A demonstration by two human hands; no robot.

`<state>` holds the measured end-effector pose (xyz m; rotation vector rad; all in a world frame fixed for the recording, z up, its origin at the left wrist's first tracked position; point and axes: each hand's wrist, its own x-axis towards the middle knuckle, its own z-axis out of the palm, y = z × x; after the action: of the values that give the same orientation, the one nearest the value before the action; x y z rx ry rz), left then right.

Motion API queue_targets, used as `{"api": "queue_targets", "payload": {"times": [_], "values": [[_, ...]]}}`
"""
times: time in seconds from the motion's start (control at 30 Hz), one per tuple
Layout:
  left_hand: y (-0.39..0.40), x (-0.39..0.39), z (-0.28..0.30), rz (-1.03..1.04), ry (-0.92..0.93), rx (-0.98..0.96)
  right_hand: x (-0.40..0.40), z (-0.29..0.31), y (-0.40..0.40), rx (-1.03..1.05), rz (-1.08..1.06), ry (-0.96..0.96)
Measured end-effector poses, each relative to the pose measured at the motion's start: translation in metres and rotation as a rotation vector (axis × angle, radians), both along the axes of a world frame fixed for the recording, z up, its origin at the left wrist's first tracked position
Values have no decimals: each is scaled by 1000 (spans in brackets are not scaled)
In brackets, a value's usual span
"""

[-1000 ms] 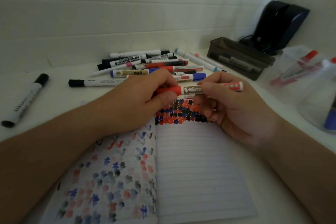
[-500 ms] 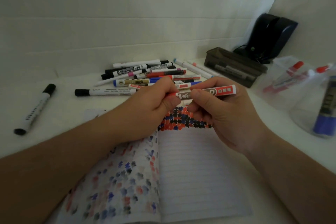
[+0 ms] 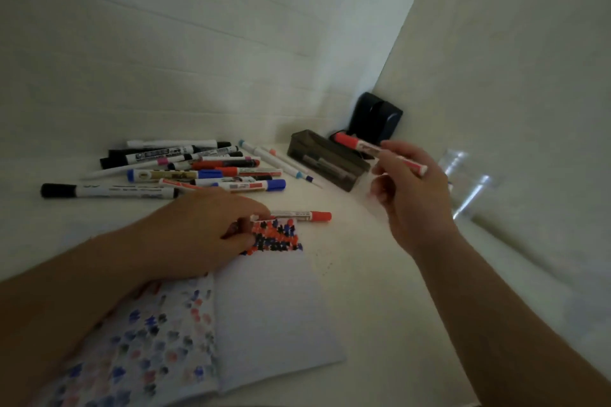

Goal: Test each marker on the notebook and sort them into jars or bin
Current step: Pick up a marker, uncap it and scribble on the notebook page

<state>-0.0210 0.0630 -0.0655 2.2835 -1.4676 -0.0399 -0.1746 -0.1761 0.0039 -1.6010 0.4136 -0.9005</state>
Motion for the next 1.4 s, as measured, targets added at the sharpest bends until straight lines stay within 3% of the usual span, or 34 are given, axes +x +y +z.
{"api": "queue_targets", "payload": {"times": [0.1, 0.3, 0.43, 0.5, 0.57, 0.67, 0.73, 0.83, 0.9, 0.93, 1.0, 1.03, 1.1, 1.17, 1.2, 1.4], "values": [[4, 2, 1, -14, -20, 7, -9, 11, -19, 190, -209, -149], [10, 9, -1, -3, 91, -15, -11, 14, -30, 346, -222, -147], [10, 12, -3, 15, 123, -33, -5, 12, -29, 340, -230, -151], [8, 14, -4, 15, 122, -32, -1, 5, -26, 168, -254, -49], [7, 13, -4, 16, 123, -25, 6, -8, -18, -178, -221, 128], [6, 12, -1, 33, 110, -20, 26, -29, -3, -784, -4, 605], [5, 12, -1, 42, 102, -12, 47, -38, 5, -1039, 110, 902], [5, 15, -2, 58, 110, -24, 73, -40, 12, -1193, 214, 1160], [5, 17, -3, 69, 134, -55, 80, -37, 11, -1193, 237, 1211], [6, 18, -4, 75, 146, -67, 81, -37, 9, -1180, 232, 1188], [5, 20, -5, 90, 168, -70, 75, -40, 3, -1023, 179, 955], [5, 20, -5, 100, 170, -70, 70, -43, 1, -853, 163, 782], [4, 18, -4, 115, 151, -80, 58, -43, 5, -322, 265, 406], [2, 13, -2, 114, 138, -110, 50, -42, 16, 121, 472, 197], [1, 11, -1, 111, 140, -143, 49, -45, 21, 218, 549, 163], [1, 6, 1, 29, 80, -223, 56, -59, 41, 162, 619, 217]]}}
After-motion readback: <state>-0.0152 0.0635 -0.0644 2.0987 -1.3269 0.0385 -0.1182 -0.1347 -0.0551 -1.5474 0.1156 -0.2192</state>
